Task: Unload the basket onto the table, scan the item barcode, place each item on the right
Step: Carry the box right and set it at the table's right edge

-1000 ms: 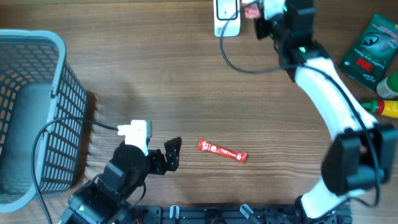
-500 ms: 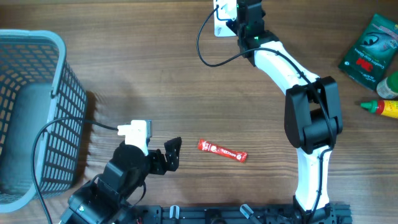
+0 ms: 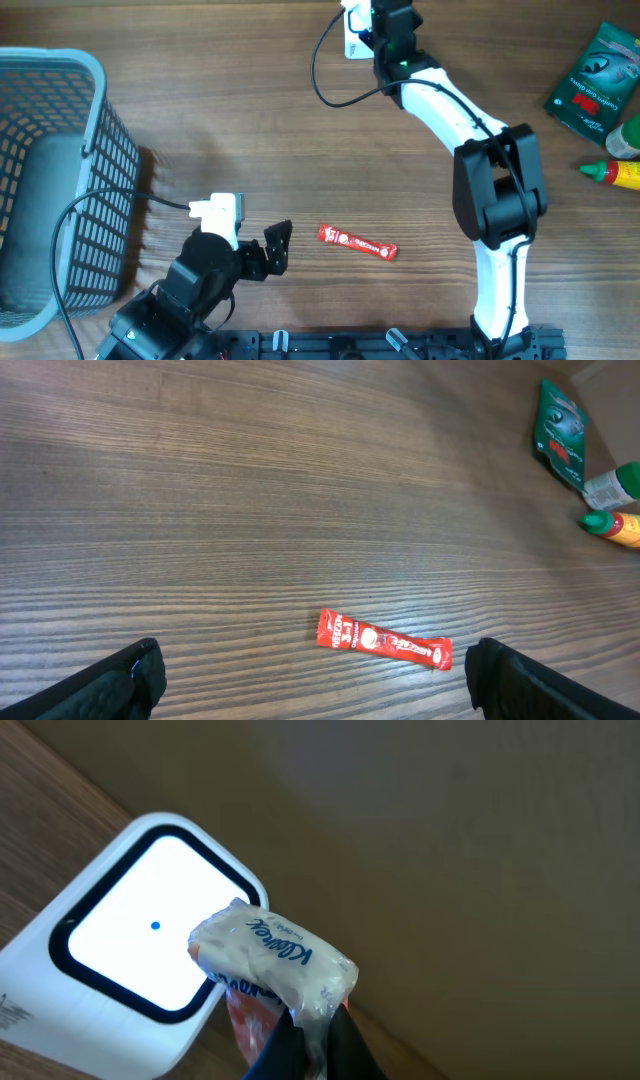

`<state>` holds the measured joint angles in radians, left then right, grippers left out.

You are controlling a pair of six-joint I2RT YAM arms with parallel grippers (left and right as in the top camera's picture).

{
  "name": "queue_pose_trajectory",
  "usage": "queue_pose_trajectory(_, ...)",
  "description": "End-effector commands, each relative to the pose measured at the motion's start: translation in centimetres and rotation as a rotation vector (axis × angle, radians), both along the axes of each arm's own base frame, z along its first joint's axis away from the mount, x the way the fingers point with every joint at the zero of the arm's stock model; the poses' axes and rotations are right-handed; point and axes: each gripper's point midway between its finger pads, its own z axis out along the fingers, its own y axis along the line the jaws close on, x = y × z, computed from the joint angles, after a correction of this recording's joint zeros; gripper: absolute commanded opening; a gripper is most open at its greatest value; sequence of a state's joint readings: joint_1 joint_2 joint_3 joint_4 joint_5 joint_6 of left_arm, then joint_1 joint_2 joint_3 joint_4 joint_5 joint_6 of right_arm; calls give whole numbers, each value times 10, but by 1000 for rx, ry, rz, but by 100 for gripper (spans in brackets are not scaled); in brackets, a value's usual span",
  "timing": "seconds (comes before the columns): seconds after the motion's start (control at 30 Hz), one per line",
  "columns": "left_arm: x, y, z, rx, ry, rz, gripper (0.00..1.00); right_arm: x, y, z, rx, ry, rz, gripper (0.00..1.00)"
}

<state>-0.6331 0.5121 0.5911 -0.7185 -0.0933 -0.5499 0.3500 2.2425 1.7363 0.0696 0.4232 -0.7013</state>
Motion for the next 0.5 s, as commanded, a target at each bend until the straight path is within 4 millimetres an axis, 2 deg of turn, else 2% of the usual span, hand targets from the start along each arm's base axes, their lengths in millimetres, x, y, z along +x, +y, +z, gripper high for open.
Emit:
queue_pose_trajectory(0.0, 2, 1, 7, 11, -29, -5, 100, -6, -68, 75, 79, -139, -270, 4)
queue_pose_trajectory(0.1, 2, 1, 7, 11, -28, -5, 100, -29, -148, 95, 140, -206, -589, 4)
queue_pose_trajectory(0.13, 2, 1, 7, 11, -28, -4, 100, -45, -180, 94, 154, -217, -728, 4)
queue_pose_trajectory(0.17, 2, 1, 7, 11, -29, -5, 100, -58, -202, 87, 171, -205, -817, 4)
queue_pose_trajectory(0.2, 2, 1, 7, 11, -28, -5, 100, -77, -227, 69, 201, -140, -912, 4)
queue_pose_trajectory(0.3, 2, 1, 7, 11, -28, -4, 100, -121, -276, 19, 364, 8, -1122, 4)
queue_pose_trajectory(0.4, 2, 1, 7, 11, -29, -5, 100, -146, -309, -22, 573, 160, -1218, 4)
queue_pose_trajectory(0.47, 2, 1, 7, 11, -28, -5, 100, -155, -326, -39, 668, 225, -1236, 4)
